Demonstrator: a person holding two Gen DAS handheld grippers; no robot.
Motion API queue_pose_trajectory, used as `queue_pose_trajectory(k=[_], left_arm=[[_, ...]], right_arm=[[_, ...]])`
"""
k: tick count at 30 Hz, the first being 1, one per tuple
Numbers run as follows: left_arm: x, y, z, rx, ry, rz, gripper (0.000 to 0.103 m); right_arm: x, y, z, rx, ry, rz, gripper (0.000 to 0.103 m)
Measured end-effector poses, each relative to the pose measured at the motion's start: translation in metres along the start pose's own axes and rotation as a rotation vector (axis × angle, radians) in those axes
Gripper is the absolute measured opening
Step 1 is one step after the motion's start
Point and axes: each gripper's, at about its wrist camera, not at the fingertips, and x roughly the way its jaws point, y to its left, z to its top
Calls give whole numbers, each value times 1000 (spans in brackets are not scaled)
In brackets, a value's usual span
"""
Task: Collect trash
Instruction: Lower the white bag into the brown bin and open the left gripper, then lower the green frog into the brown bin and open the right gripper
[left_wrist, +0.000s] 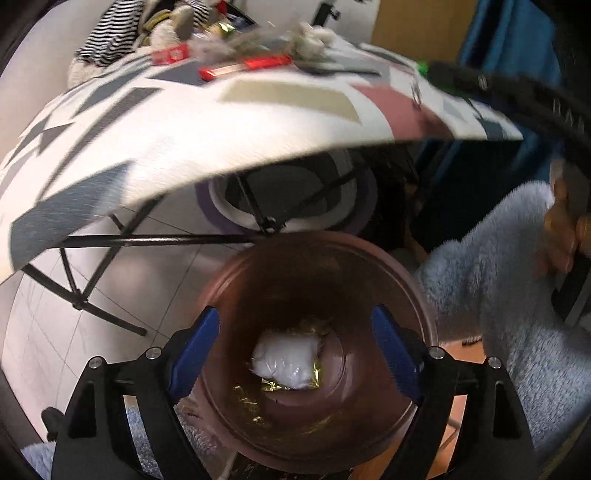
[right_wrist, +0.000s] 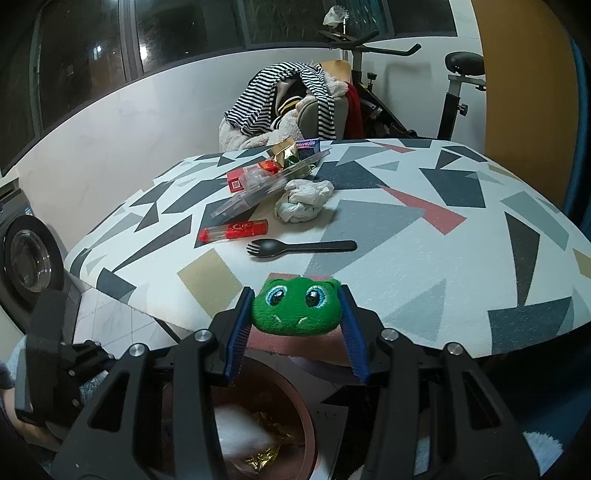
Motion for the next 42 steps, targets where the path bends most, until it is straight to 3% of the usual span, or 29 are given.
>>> queue_pose_trajectory(k=[3,9,14,20,28,35,37,42], left_arm=[[-19,10,3,-58,-78,26,85],[-77,32,2,-187,-315,86,93],[-97,46,1,-258,-399,138,94],[-100,51,2,-289,-406,154,95],[-97,56,-1,-307,-399,156,95],[-95,61,-2,-326,-394,153,95],[-95,62,-2,-327,-394,152,95],[-95,64,-3,-340,-396,154,95]], right_arm=[[3,6,-3,-19,15,9,47],[11,27,-12,-81,69,57,47],[24,53,-25,-166,133,97,48],[50,80,-49,-235,266,150,48],[82,92,-77,-262,442,160,48],[92,95,-89,-274,522,161,50],[92,95,-91,-279,523,159,54],[89,95,-89,-268,501,139,78]])
